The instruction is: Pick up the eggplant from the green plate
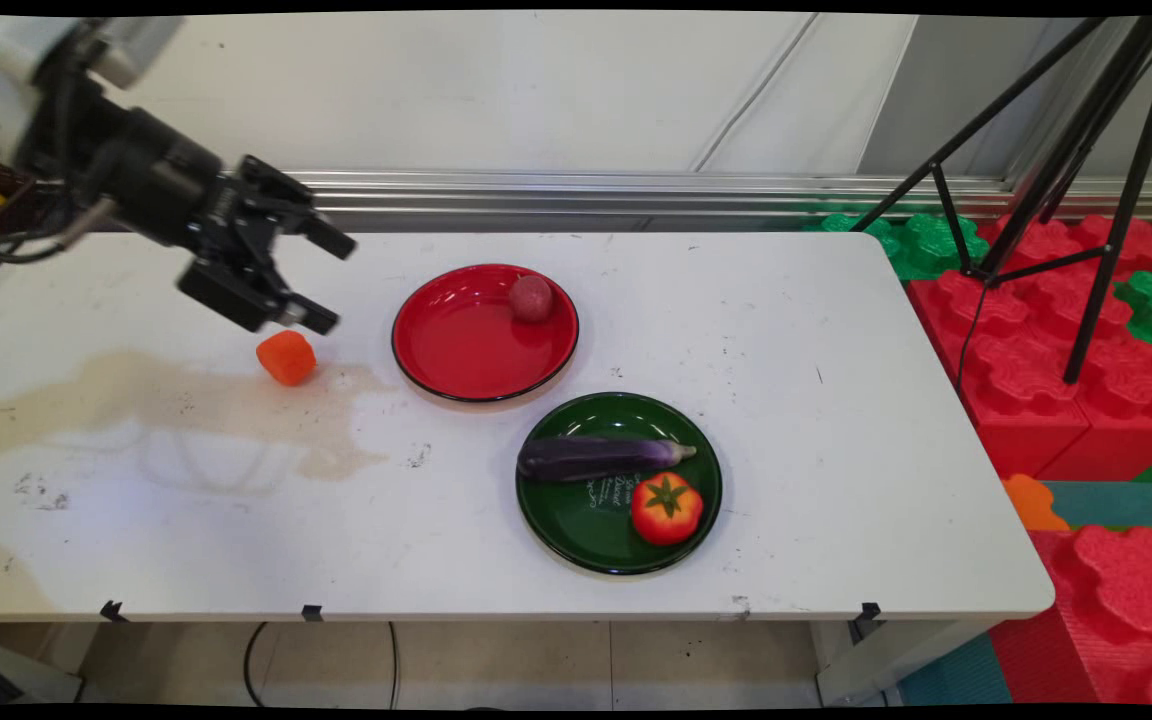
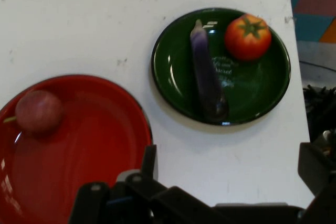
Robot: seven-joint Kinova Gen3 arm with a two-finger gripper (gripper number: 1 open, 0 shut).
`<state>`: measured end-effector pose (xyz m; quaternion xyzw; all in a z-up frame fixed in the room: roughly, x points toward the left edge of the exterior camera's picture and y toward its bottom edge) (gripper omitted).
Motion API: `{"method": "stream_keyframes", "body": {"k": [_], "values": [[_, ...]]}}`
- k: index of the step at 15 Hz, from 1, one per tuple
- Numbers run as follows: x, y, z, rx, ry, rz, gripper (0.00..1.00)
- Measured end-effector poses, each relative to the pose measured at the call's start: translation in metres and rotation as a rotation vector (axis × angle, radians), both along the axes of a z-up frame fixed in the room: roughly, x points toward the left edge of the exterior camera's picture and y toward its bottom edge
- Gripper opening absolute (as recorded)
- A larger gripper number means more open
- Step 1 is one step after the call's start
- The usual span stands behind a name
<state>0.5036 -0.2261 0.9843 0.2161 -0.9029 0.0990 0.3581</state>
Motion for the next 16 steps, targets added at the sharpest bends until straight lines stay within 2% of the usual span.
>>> {"method": "stream_keyframes", "body": {"k": [8,16], "values": [[-0.082,-0.025,-0.047,0.029,-0.044,-0.054,1.0],[-0.138,-0.05,-0.097,0.069,-0.094,-0.055,1.0]]}}
